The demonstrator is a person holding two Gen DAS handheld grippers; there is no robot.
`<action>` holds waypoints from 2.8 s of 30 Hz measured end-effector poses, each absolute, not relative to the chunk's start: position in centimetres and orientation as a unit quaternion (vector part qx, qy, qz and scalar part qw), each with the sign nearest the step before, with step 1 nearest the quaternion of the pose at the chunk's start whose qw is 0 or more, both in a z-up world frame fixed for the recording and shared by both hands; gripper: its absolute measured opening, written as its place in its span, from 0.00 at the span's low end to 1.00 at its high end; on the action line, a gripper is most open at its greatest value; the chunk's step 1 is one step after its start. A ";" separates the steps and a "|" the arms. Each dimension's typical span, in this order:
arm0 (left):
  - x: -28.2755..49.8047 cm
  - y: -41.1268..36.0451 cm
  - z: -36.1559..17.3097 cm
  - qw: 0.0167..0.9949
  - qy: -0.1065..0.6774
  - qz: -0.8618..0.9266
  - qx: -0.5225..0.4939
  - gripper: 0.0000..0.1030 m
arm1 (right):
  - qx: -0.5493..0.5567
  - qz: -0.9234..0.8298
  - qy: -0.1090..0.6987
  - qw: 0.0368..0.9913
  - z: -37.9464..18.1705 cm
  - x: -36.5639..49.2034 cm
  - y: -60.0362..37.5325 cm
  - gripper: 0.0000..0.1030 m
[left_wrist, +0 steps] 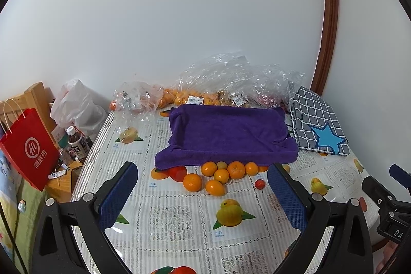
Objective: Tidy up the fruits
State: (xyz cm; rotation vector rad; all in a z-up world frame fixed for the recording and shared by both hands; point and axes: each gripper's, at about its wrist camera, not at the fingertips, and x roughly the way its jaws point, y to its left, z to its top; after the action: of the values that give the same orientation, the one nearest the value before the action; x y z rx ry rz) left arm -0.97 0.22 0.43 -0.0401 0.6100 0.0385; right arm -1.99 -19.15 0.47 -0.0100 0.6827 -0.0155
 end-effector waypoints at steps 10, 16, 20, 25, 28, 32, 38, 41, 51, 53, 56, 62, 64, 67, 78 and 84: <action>-0.9 0.2 0.5 0.953 0.300 0.019 -0.020 0.99 | -0.008 -0.002 0.333 0.943 0.4 -2.1 -18.8 0.98; -0.9 0.3 0.5 0.953 0.301 0.019 -0.020 0.99 | -0.008 0.000 0.331 0.944 0.5 -2.2 -18.6 0.98; -0.9 0.4 0.5 0.953 0.300 0.018 -0.019 0.99 | -0.009 0.001 0.328 0.945 0.6 -2.4 -18.4 0.98; -1.0 0.6 0.4 0.954 0.299 0.019 -0.021 0.99 | -0.009 0.001 0.328 0.945 0.6 -2.5 -18.3 0.98; -1.0 0.5 0.4 0.954 0.300 0.019 -0.021 0.99 | -0.010 0.001 0.327 0.945 0.6 -2.5 -18.3 0.98; -1.0 0.5 0.4 0.954 0.299 0.018 -0.020 0.99 | -0.010 0.001 0.327 0.945 0.7 -2.5 -18.3 0.98; -1.0 0.6 0.4 0.954 0.299 0.018 -0.021 0.99 | -0.011 0.001 0.327 0.945 0.7 -2.5 -18.3 0.98; -1.0 0.5 0.4 0.954 0.299 0.018 -0.021 0.99 | -0.010 0.002 0.327 0.945 0.7 -2.6 -18.3 0.98; -1.0 0.6 0.4 0.954 0.299 0.018 -0.022 0.99 | -0.015 0.003 0.321 0.947 1.1 -2.8 -18.0 0.98; -1.0 0.6 0.3 0.954 0.298 0.018 -0.022 0.99 | -0.016 0.003 0.318 0.948 1.2 -2.9 -17.9 0.98; -1.0 0.6 0.4 0.954 0.299 0.018 -0.022 0.99 | -0.019 0.000 0.318 0.948 1.3 -3.0 -17.8 0.98; -0.8 0.7 -0.2 0.954 0.298 0.015 -0.025 0.99 | -0.023 0.007 0.318 0.948 1.2 -3.0 -17.4 0.98; -0.7 0.8 -0.4 0.954 0.299 0.017 -0.027 0.99 | -0.020 0.007 0.318 0.948 1.0 -3.0 -17.3 0.98; -0.4 1.2 -0.6 0.953 0.300 0.019 -0.033 0.99 | -0.020 -0.007 0.316 0.948 0.8 -2.8 -17.3 0.98; 0.4 3.0 -2.3 0.956 0.288 0.029 -0.039 0.95 | -0.037 -0.006 0.330 0.943 -2.5 -1.7 -17.7 0.98; 1.6 3.6 -4.0 0.953 0.298 0.029 -0.039 0.95 | -0.022 0.025 0.358 0.933 -6.0 0.2 -18.2 0.96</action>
State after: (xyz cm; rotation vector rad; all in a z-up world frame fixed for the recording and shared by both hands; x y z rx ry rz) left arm 1.61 3.63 -4.01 -0.0792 0.6061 0.0590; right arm 0.25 -18.21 -6.05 -0.0441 0.7329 0.0521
